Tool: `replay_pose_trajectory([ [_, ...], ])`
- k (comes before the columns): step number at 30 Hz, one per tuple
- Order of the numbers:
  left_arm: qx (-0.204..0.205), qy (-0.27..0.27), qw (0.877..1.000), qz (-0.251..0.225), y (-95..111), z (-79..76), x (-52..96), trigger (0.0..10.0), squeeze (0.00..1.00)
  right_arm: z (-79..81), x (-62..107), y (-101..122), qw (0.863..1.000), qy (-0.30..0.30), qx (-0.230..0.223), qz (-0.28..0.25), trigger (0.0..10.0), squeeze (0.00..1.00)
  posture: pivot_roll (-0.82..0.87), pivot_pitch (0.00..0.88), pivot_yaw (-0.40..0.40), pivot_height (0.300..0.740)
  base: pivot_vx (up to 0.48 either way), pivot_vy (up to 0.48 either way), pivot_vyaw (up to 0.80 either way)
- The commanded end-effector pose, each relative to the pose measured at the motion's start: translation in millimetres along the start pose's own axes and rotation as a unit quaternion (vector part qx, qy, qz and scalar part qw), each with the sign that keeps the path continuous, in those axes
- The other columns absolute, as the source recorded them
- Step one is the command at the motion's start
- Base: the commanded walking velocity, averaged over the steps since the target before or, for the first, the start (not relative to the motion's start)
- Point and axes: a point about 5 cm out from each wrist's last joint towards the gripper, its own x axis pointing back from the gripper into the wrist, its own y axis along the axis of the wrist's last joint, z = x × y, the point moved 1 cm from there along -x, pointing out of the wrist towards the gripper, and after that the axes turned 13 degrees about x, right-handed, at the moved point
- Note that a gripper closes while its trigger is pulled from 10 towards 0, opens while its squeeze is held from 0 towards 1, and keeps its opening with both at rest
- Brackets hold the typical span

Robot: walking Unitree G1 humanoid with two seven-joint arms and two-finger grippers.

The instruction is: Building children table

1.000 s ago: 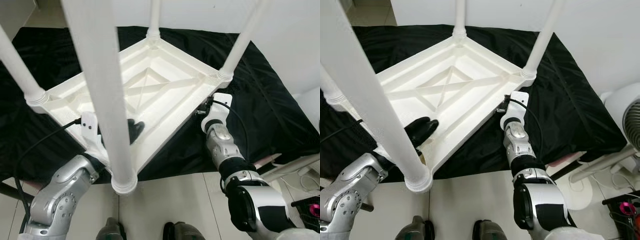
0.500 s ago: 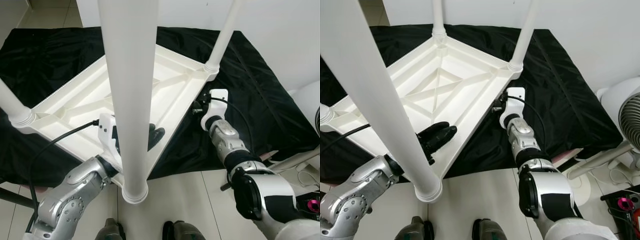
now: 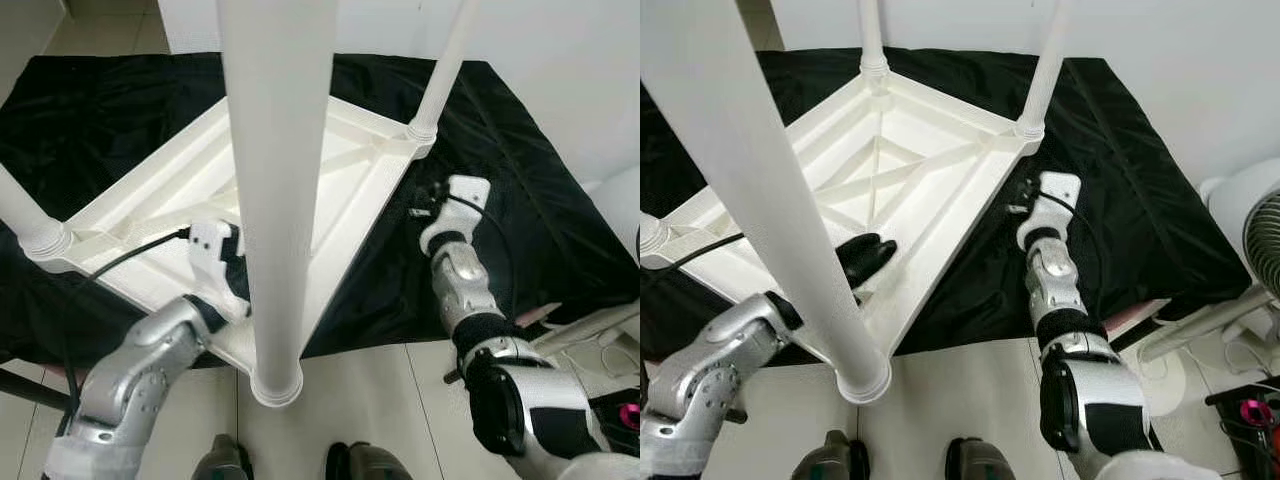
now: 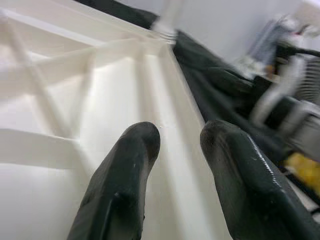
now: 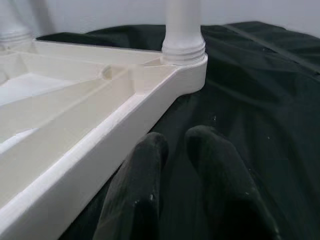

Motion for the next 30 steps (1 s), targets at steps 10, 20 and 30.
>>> replay_pose_trajectory([
  [10, -0.028, -0.069, 0.995, 0.070, 6, 15.7, 13.8, 10.0, 1.00, 5.5, 36.9, 0, 0.998, 0.047, 0.006, -0.050, 10.0, 0.00, -0.04, 0.115, 0.011, 0.740, 0.000, 0.000, 0.00],
  [20, -0.105, -0.195, 0.950, 0.221, -7, 11.5, 47.5, 10.0, 0.00, -1.6, 53.0, 10, 0.998, 0.041, 0.004, -0.054, 10.0, 0.00, -0.05, 0.112, 0.000, 0.740, 0.000, 0.000, 0.00],
  [30, -0.115, -0.233, 0.912, 0.319, -7, 17.8, 73.5, 10.0, 0.00, -6.7, 60.9, 11, 0.997, 0.058, 0.024, -0.039, 10.0, 0.00, -0.04, 0.114, -0.009, 0.740, 0.000, 0.000, 0.00],
])
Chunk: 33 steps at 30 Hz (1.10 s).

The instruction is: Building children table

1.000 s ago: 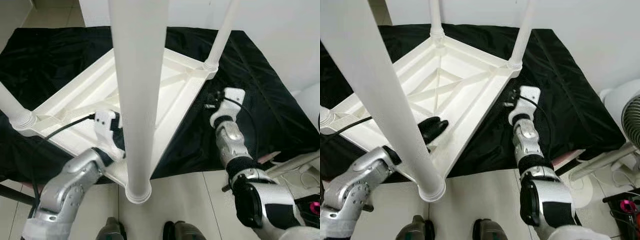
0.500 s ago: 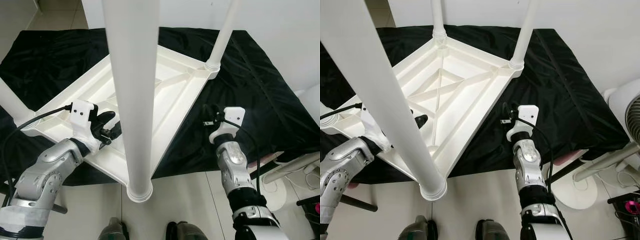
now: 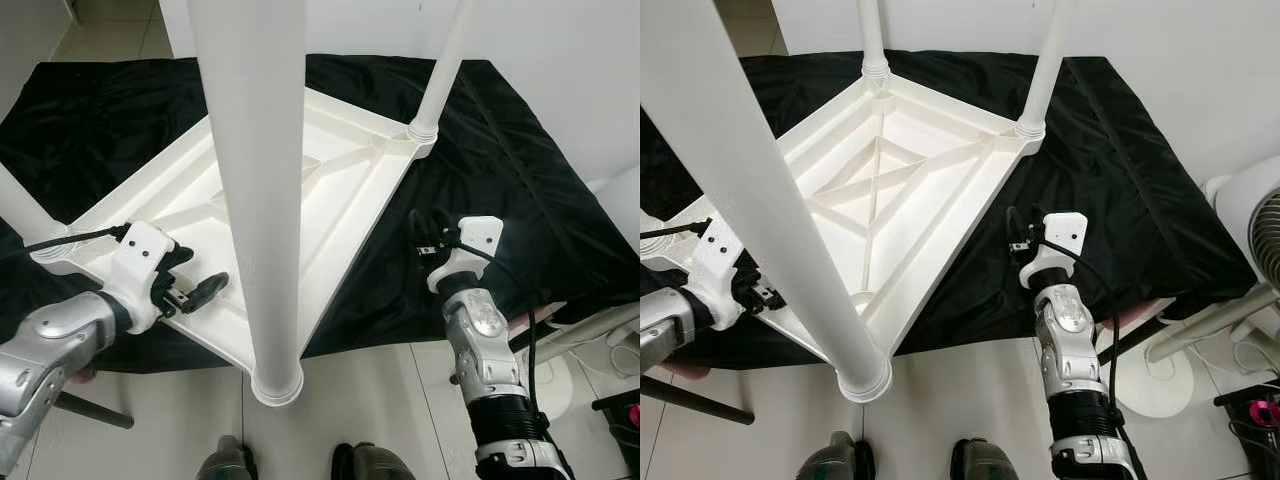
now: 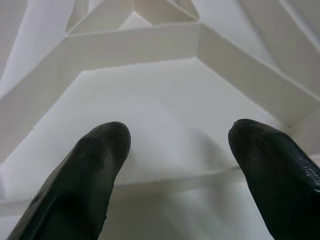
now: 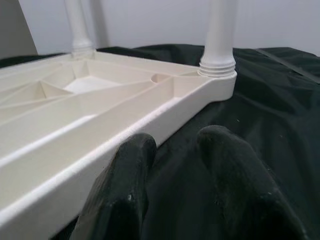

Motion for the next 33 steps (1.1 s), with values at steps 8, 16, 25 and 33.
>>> replay_pose_trajectory([
  [8, 0.005, -0.332, 0.941, 0.067, 3, -47.8, 18.1, 10.0, 0.00, 0.5, 4.2, -2, 1.000, 0.006, 0.007, 0.018, 10.0, 0.00, -0.03, 0.109, -0.011, 0.740, 0.000, 0.000, 0.00],
  [16, -0.029, -0.317, 0.946, 0.069, 1, -49.4, 2.1, 10.0, 0.00, 4.0, 3.5, -1, 1.000, 0.011, 0.008, 0.021, 10.0, 0.00, -0.04, 0.104, -0.004, 0.740, 0.000, 0.000, 0.00],
  [25, -0.069, -0.162, 0.984, 0.033, 16, 6.5, -28.1, 10.0, 0.00, 8.2, 4.5, 1, 1.000, 0.014, 0.009, 0.020, 10.0, 0.00, -0.05, 0.101, 0.004, 0.740, 0.000, 0.000, 0.00],
  [33, -0.090, -0.140, 0.986, 0.030, 21, 16.6, -26.0, 10.0, 0.00, 6.4, 7.7, -1, 1.000, 0.010, 0.011, 0.026, 10.0, 0.00, -0.05, 0.094, 0.009, 0.740, 0.000, 0.000, 0.00],
])
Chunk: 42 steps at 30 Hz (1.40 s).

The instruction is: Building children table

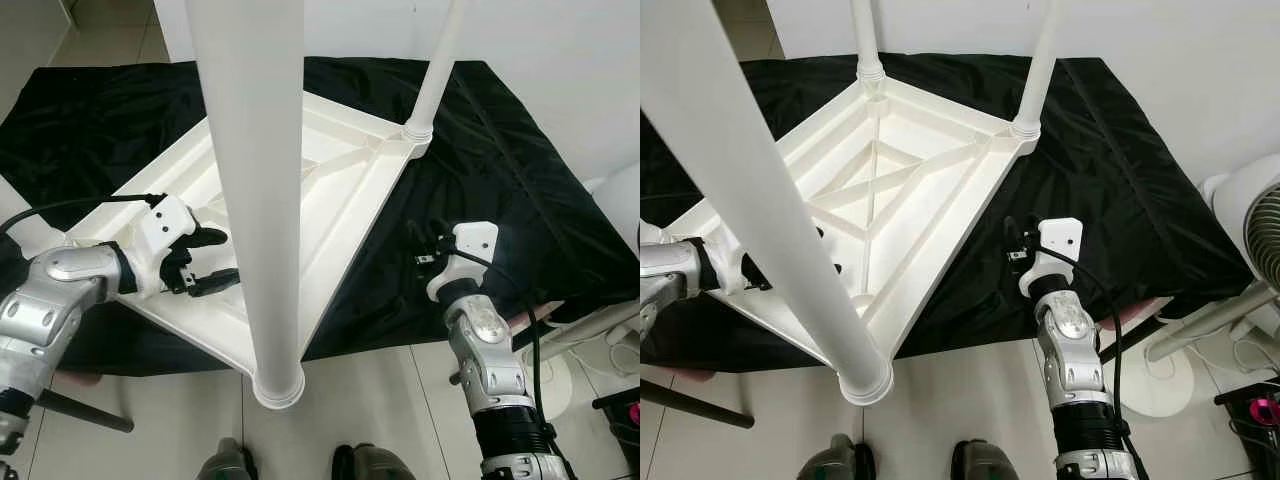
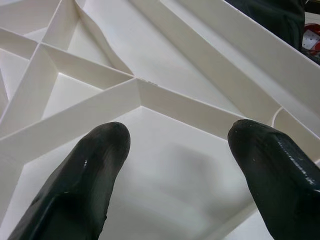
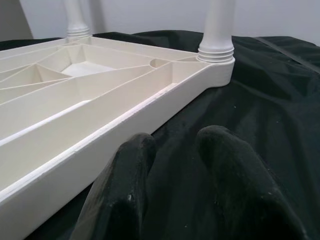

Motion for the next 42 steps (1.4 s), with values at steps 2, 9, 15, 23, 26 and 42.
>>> replay_pose_trajectory([
  [2, 0.009, -0.034, 0.999, 0.016, -8, -5.2, 5.8, 10.0, 0.00, -0.4, 1.7, -1, 1.000, -0.001, 0.005, 0.006, 10.0, 0.00, -0.05, 0.093, 0.007, 0.740, 0.000, 0.000, 0.00],
  [9, 0.048, -0.131, 0.990, 0.014, -5, -16.4, 19.4, 10.0, 0.00, -0.5, 1.6, -2, 1.000, 0.002, 0.009, 0.008, 10.0, 0.00, -0.04, 0.088, 0.001, 0.740, 0.000, 0.000, 0.00],
  [15, -0.009, -0.121, 0.989, 0.081, -20, -14.0, 19.5, 10.0, 0.00, 2.5, 1.3, -3, 1.000, 0.009, 0.010, 0.009, 10.0, 0.00, -0.04, 0.080, 0.001, 0.740, 0.000, 0.000, 0.00],
  [23, -0.042, -0.121, 0.984, 0.124, -26, -11.8, 18.5, 10.0, 0.00, 2.7, 0.1, -3, 1.000, 0.011, 0.014, 0.008, 10.0, 0.00, -0.04, 0.063, 0.002, 0.740, 0.000, 0.000, 0.00],
  [26, -0.036, -0.128, 0.983, 0.124, -25, -12.9, 18.2, 10.0, 0.00, 2.0, 0.4, -4, 1.000, 0.010, 0.015, 0.009, 10.0, 0.00, -0.05, 0.061, 0.006, 0.740, 0.000, 0.000, 0.00],
  [42, 0.040, -0.214, 0.976, 0.012, 2, -35.4, 19.1, 10.0, 0.00, 2.8, 4.2, -7, 1.000, 0.006, 0.017, 0.014, 10.0, 0.00, -0.04, 0.068, 0.007, 0.740, 0.000, 0.000, 0.00],
])
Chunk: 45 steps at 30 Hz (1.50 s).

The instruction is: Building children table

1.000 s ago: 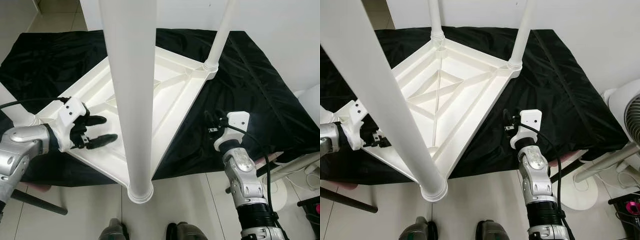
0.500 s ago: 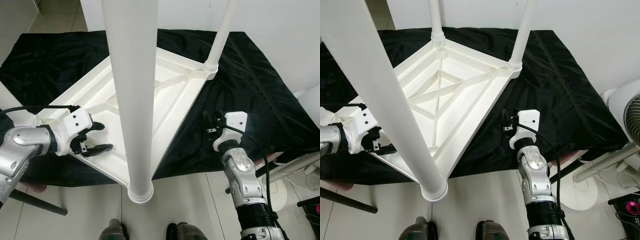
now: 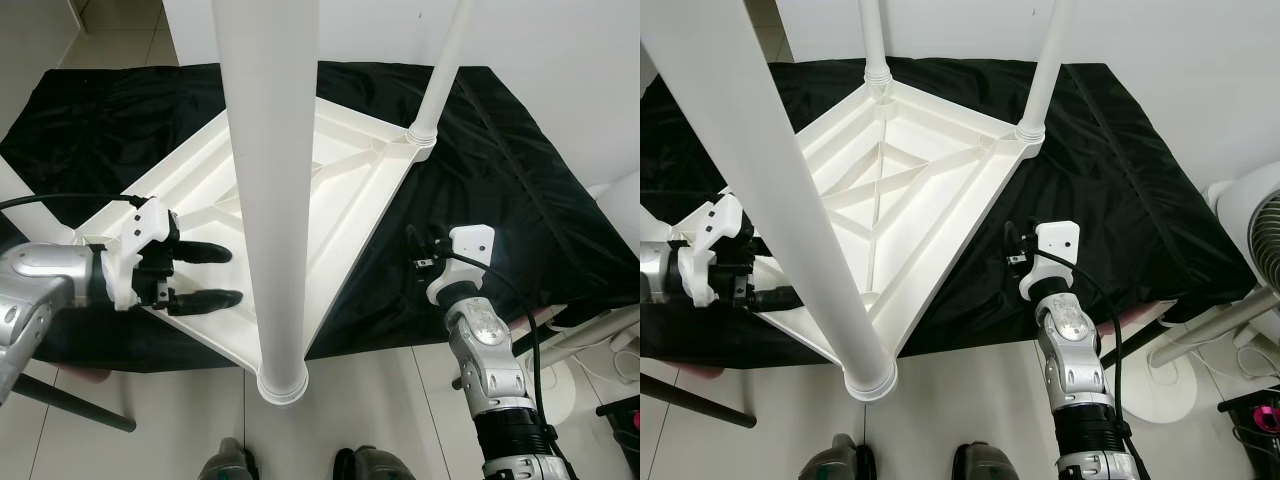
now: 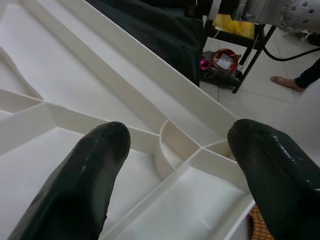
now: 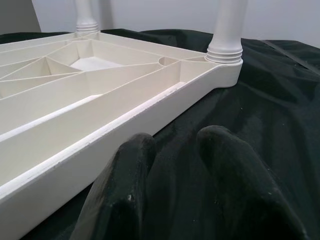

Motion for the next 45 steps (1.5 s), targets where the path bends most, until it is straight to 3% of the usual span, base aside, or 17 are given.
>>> replay_pose_trajectory([
  [1, -0.001, -0.054, 0.998, 0.029, -7, -11.1, -3.0, 10.0, 0.00, 2.0, 2.2, -3, 1.000, 0.003, 0.000, 0.005, 10.0, 0.00, -0.04, 0.069, 0.005, 0.740, 0.000, 0.000, 0.00],
  [2, -0.018, -0.038, 0.998, 0.056, -16, -7.7, -5.5, 10.0, 0.00, 1.1, 0.1, -2, 1.000, 0.004, 0.001, 0.004, 10.0, 0.00, -0.04, 0.071, 0.004, 0.740, 0.000, 0.000, 0.00],
  [7, -0.030, -0.022, 0.997, 0.074, -22, -3.4, -6.8, 10.0, 0.00, 0.1, -0.9, -2, 1.000, 0.003, 0.002, 0.003, 10.0, 0.00, -0.04, 0.071, 0.004, 0.740, 0.000, 0.000, 0.00],
  [10, -0.050, 0.025, 0.994, 0.091, -27, 12.2, -8.8, 10.0, 0.00, -0.3, -1.8, -1, 1.000, 0.002, 0.003, 0.002, 10.0, 0.00, -0.04, 0.076, 0.004, 0.740, 0.000, 0.000, 0.00],
  [11, -0.066, 0.094, 0.988, 0.105, -29, 31.0, -10.7, 10.0, 0.00, -0.1, -2.4, -1, 1.000, 0.002, 0.003, 0.002, 10.0, 0.00, -0.04, 0.079, 0.005, 0.740, 0.000, 0.000, 0.00],
  [12, -0.067, 0.115, 0.986, 0.101, -28, 37.0, -10.6, 10.0, 0.00, 0.0, -2.4, -1, 1.000, 0.001, 0.003, 0.002, 10.0, 0.00, -0.04, 0.081, 0.008, 0.740, 0.000, 0.000, 0.00],
  [18, -0.069, 0.154, 0.981, 0.098, -24, 49.5, -8.3, 10.0, 0.00, -1.4, -0.9, -1, 1.000, -0.005, 0.002, 0.002, 10.0, 0.00, -0.05, 0.084, 0.014, 0.740, 0.000, 0.000, 0.00],
  [22, -0.088, 0.154, 0.975, 0.131, -27, 54.4, -4.6, 10.0, 0.00, -3.5, -0.5, -1, 1.000, -0.011, 0.004, 0.003, 10.0, 0.00, -0.05, 0.090, 0.019, 0.740, 0.000, 0.000, 0.00],
  [27, -0.091, 0.142, 0.976, 0.137, -27, 54.3, -2.7, 10.0, 0.00, -4.2, -0.6, -1, 1.000, -0.013, 0.004, 0.003, 10.0, 0.00, -0.06, 0.092, 0.022, 0.740, 0.000, 0.000, 0.00],
  [32, -0.115, 0.102, 0.972, 0.180, -30, 52.7, -1.8, 10.0, 0.00, -5.9, -0.7, -1, 1.000, -0.018, 0.007, 0.003, 10.0, 0.00, -0.06, 0.097, 0.023, 0.740, 0.000, 0.000, 0.00],
  [38, -0.116, 0.083, 0.972, 0.188, -29, 51.2, -4.8, 10.0, 0.00, -4.6, -2.0, 0, 1.000, -0.016, 0.008, 0.001, 10.0, 0.00, -0.06, 0.096, 0.024, 0.740, 0.000, 0.000, 0.00],
  [39, -0.121, 0.074, 0.971, 0.194, -28, 50.7, -5.8, 8.2, 0.00, -4.4, -2.8, 0, 1.000, -0.016, 0.009, 0.001, 10.0, 0.00, -0.05, 0.097, 0.022, 0.740, 0.000, 0.000, 0.00],
  [40, -0.126, 0.069, 0.970, 0.195, -27, 50.5, -7.1, 4.8, 0.00, -4.3, -3.5, 1, 1.000, -0.015, 0.009, 0.000, 10.0, 0.00, -0.06, 0.098, 0.023, 0.740, 0.000, 0.000, 0.00],
  [45, -0.132, 0.069, 0.970, 0.191, -24, 51.7, -9.9, 4.8, 0.00, -4.4, -4.3, 2, 1.000, -0.015, 0.010, -0.001, 10.0, 0.00, -0.06, 0.098, 0.024, 0.740, 0.000, 0.000, 0.00],
])
